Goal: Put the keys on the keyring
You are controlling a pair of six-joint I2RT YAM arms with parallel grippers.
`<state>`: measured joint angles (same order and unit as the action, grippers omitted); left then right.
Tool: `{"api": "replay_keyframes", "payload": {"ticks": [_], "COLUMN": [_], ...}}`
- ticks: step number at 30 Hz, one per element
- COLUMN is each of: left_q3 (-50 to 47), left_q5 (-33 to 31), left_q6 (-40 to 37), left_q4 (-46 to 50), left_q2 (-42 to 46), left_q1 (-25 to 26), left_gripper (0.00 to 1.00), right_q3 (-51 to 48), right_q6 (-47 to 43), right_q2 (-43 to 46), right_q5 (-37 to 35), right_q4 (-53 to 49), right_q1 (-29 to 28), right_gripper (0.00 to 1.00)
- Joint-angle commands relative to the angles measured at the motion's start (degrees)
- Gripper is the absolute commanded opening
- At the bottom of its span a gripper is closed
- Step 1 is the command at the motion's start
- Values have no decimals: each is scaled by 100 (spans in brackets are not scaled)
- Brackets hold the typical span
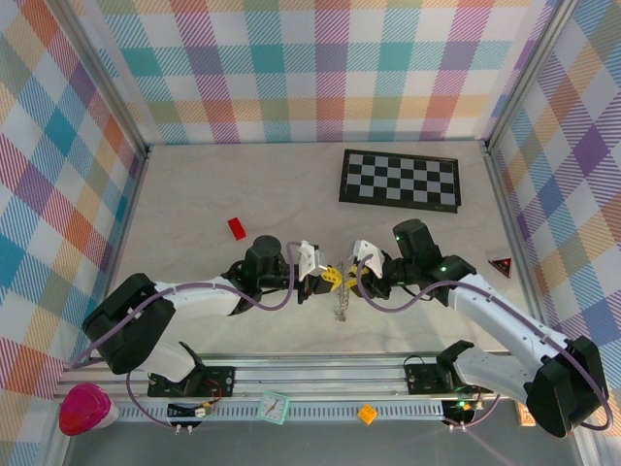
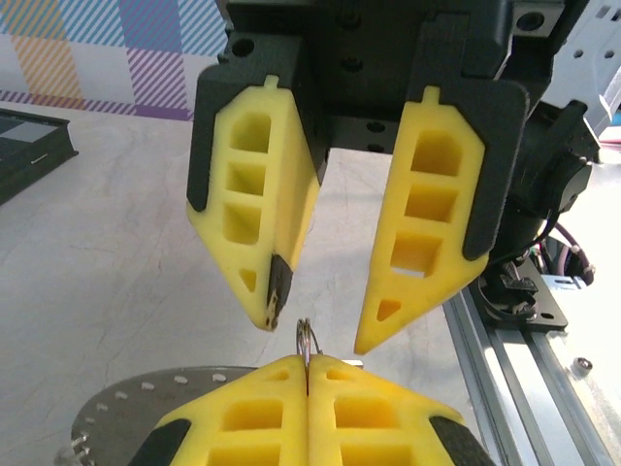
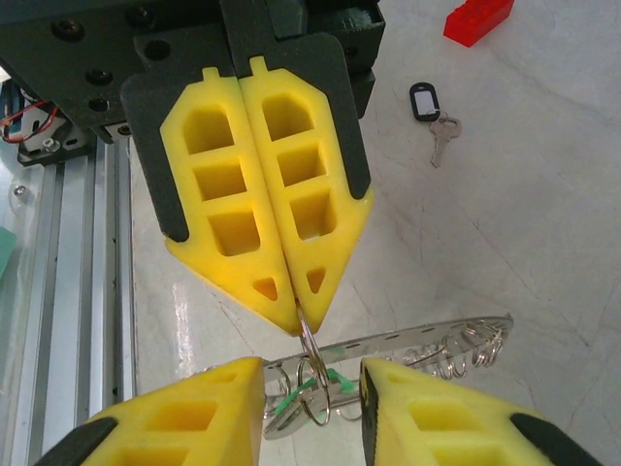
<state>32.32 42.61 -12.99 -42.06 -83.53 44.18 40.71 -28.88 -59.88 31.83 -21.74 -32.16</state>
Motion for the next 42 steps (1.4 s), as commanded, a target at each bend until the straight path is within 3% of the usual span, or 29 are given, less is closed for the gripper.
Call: {"api": "replay_keyframes", "payload": {"ticks": [1, 7, 9, 11, 13, 20, 26, 36, 42], "left_q3": [-59, -70, -37, 40, 183, 518, 541, 548, 548], "left_q5": [238, 216, 145, 44, -31, -333, -249, -141, -165], "left_q6": [88, 116, 22, -193, -538, -1376, -1386, -1302, -1229], "left_q4": [-556, -604, -423, -23, 565, 1922, 1957, 1858, 1731], "left_q2": [-15, 12, 61, 151, 260, 483, 508, 491, 429], "left_q1": [70, 63, 56, 63, 65, 149, 144, 151, 146], "left_gripper": [0, 0, 3, 21, 24, 21, 22, 23, 14], "right_q3": [-66, -34, 81, 250, 525, 1221, 1609, 1786, 1797], "right_q6": [95, 79, -19, -217, -501, -1451, -1690, -1884, -1891], "right_q2": [64, 55, 40, -40, -186, -532, -834, -1025, -1074], "right_q5": [294, 363, 402, 428, 428, -86, -687, -1013, -951], "right_q4": [241, 192, 73, -183, -608, -1740, -1887, -2015, -2056], "right_q1": [8, 4, 8, 3, -9, -333, -621, -756, -869], "right_gripper": [26, 0, 0, 0, 0, 0, 0, 0, 0]}}
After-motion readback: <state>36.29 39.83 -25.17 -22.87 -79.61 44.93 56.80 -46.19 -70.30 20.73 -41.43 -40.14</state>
